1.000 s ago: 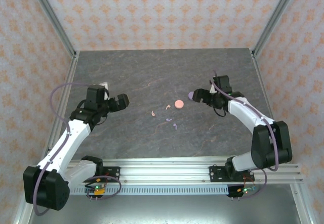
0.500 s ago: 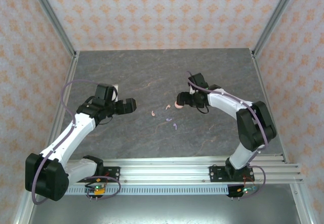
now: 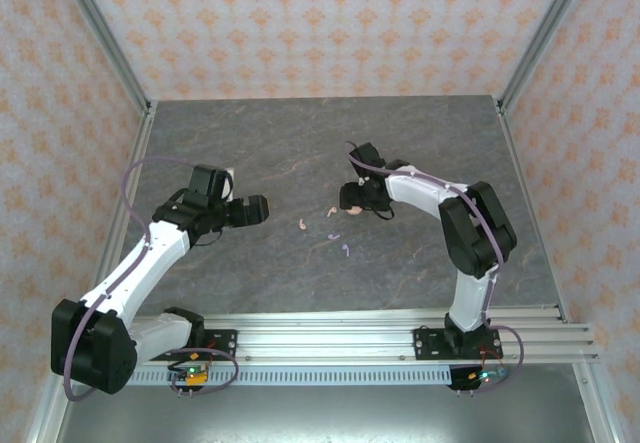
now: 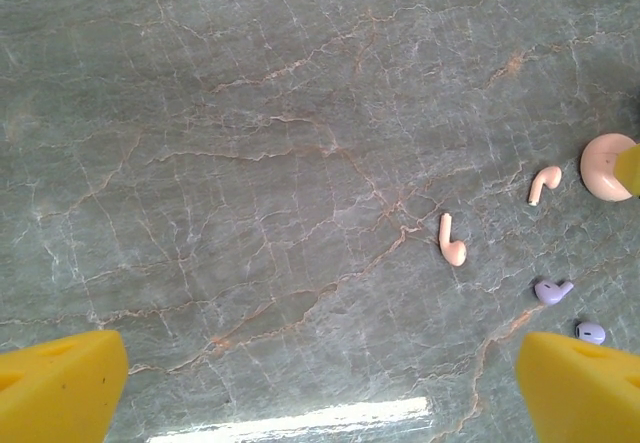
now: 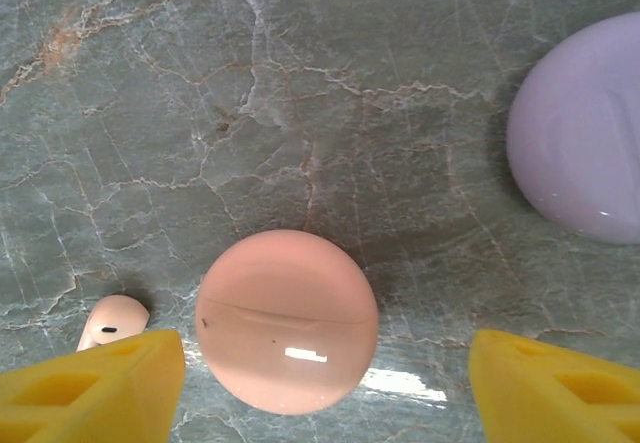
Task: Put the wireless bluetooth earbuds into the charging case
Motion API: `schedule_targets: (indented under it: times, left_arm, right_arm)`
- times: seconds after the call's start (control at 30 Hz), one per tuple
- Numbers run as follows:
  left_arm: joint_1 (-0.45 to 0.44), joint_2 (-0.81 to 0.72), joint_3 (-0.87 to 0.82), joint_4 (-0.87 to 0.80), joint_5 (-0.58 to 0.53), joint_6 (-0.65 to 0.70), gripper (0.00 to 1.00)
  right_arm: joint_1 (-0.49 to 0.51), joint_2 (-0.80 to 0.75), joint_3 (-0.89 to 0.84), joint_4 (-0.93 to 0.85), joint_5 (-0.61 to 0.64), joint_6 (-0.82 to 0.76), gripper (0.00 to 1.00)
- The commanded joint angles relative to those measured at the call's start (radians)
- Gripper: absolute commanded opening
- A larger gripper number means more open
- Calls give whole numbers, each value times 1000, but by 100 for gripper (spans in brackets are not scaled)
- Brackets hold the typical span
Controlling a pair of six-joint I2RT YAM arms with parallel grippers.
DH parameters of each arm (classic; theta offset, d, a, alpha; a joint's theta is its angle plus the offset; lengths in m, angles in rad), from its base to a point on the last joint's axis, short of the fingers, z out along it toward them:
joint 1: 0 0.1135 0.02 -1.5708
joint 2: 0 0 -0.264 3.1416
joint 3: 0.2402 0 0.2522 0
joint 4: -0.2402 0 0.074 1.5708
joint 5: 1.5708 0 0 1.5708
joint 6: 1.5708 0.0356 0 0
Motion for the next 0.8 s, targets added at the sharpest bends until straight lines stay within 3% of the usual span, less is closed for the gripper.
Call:
schedule_targets:
  times: [0.0, 0.77]
  left_arm:
    - [-4, 4, 28, -37, -35, 22, 100]
    - [-5, 8, 27, -46, -54, 16, 100]
  right_arm:
    - [12, 32, 40, -47, 50, 21, 75]
    - [26, 109, 142, -62, 37, 72, 53]
